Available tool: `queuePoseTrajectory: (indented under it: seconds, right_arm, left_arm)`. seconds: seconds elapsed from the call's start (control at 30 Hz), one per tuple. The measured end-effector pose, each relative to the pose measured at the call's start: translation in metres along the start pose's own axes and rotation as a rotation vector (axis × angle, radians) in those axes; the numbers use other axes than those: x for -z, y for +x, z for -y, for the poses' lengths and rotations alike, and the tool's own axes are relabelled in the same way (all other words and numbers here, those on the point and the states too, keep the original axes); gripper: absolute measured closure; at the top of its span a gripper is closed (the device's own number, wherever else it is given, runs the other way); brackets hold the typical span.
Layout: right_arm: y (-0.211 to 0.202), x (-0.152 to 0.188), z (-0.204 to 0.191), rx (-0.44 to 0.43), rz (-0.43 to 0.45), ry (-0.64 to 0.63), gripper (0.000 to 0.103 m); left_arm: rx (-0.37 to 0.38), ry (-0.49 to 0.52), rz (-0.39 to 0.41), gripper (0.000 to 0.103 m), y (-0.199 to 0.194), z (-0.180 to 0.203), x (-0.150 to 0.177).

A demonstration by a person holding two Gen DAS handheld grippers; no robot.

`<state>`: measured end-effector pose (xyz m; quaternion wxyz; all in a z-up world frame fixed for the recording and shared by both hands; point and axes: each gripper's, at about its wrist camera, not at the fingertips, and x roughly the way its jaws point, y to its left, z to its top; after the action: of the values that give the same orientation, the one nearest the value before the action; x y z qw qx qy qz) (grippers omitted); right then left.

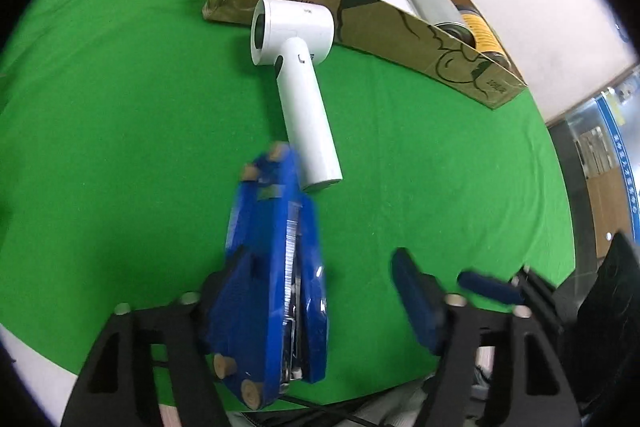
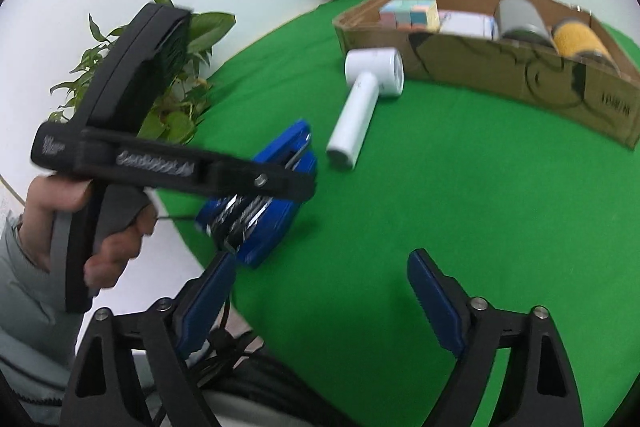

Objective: Organize rigid objects
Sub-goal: 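Move the right tool to the blue stapler on the table, then grasp the blue stapler with the right tool and lift it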

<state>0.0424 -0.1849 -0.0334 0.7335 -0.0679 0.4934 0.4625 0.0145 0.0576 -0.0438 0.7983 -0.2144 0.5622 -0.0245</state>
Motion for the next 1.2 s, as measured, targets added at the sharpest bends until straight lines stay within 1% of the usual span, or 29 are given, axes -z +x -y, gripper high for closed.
queuePoseTrajectory:
  seconds: [0.03,0.07,0.1,0.13,0.17,0.23,0.3,0.33,0.37,0.43,0.47,0.5,0.6,0.67,0.73,0.77,0.83,0.9,0.97,1.0,1.03,1.13,1.17,1.2]
  right_arm:
    - [-0.001,0.003,0.002,-0.002,-0.006,0.007,0.024]
    - [-0.002,0.006,0.004,-0.007,-0.009,0.015,0.024]
    - [-0.003,0.009,0.008,-0.021,-0.011,0.031,0.024]
    - [-0.004,0.01,0.011,-0.032,-0.011,0.04,0.024]
    - [-0.006,0.012,0.013,-0.042,-0.01,0.046,0.024]
    - [-0.01,0.015,0.018,-0.066,-0.009,0.062,0.024]
    - [-0.014,0.019,0.028,-0.089,-0.011,0.092,0.024]
    - [-0.015,0.021,0.032,-0.096,-0.012,0.109,0.024]
    - [-0.016,0.023,0.037,-0.103,-0.018,0.13,0.024]
    - [-0.019,0.027,0.05,-0.114,-0.027,0.177,0.024]
    - [-0.021,0.027,0.054,-0.121,-0.023,0.191,0.021]
    - [-0.025,0.028,0.064,-0.113,-0.01,0.216,0.023]
    - [-0.034,0.027,0.087,-0.119,0.021,0.277,0.025]
    - [-0.036,0.026,0.099,-0.125,0.031,0.316,0.03]
    - [-0.036,0.026,0.111,-0.141,0.038,0.354,0.03]
    - [-0.037,0.025,0.112,-0.138,0.041,0.354,0.03]
    - [-0.041,0.026,0.113,-0.133,0.042,0.347,0.03]
    - [-0.043,0.026,0.113,-0.128,0.041,0.347,0.03]
    - [-0.044,0.025,0.112,-0.12,0.046,0.343,0.03]
    - [-0.043,0.023,0.111,-0.111,0.05,0.341,0.031]
    - [-0.044,0.021,0.112,-0.1,0.056,0.339,0.031]
    - [-0.043,0.02,0.114,-0.093,0.074,0.338,0.032]
    - [-0.043,0.019,0.117,-0.083,0.087,0.35,0.033]
    - [-0.044,0.017,0.122,-0.071,0.094,0.366,0.037]
  left_arm:
    - [-0.011,-0.002,-0.01,0.051,0.003,0.004,-0.001]
    - [-0.017,-0.007,-0.023,0.061,0.007,0.008,-0.001]
    - [-0.011,-0.015,-0.04,0.067,0.012,0.012,0.0]
    - [-0.002,-0.021,-0.053,0.067,0.017,0.015,0.0]
    - [0.02,-0.027,-0.074,0.064,0.024,0.022,0.003]
    - [0.075,-0.039,-0.098,0.064,0.033,0.036,0.006]
    - [0.148,-0.062,-0.129,0.065,0.046,0.052,0.007]
    - [0.176,-0.056,-0.143,0.065,0.054,0.065,0.007]
    - [0.18,-0.049,-0.147,0.065,0.058,0.073,0.006]
    - [0.218,-0.037,-0.168,0.065,0.069,0.091,0.003]
    - [0.226,-0.022,-0.173,0.065,0.073,0.099,-0.001]
    - [0.23,-0.019,-0.178,0.066,0.076,0.104,-0.005]
    - [0.235,0.013,-0.205,0.067,0.086,0.119,-0.021]
    - [0.24,0.032,-0.217,0.067,0.087,0.123,-0.026]
    - [0.255,0.044,-0.218,0.067,0.083,0.12,-0.034]
    - [0.262,0.067,-0.203,0.067,0.075,0.117,-0.035]
    - [0.249,0.107,-0.172,0.066,0.056,0.109,-0.034]
    - [0.215,0.152,-0.165,0.054,0.043,0.099,-0.031]
    - [0.193,0.184,-0.174,0.053,0.034,0.086,-0.022]
    - [0.193,0.189,-0.18,0.053,0.033,0.082,-0.02]
    - [0.185,0.189,-0.163,0.053,0.028,0.074,-0.015]
    - [0.206,0.162,-0.165,0.053,0.025,0.055,-0.007]
    - [0.218,0.15,-0.161,0.053,0.024,0.051,-0.004]
    - [0.234,0.145,-0.162,0.053,0.025,0.048,-0.002]
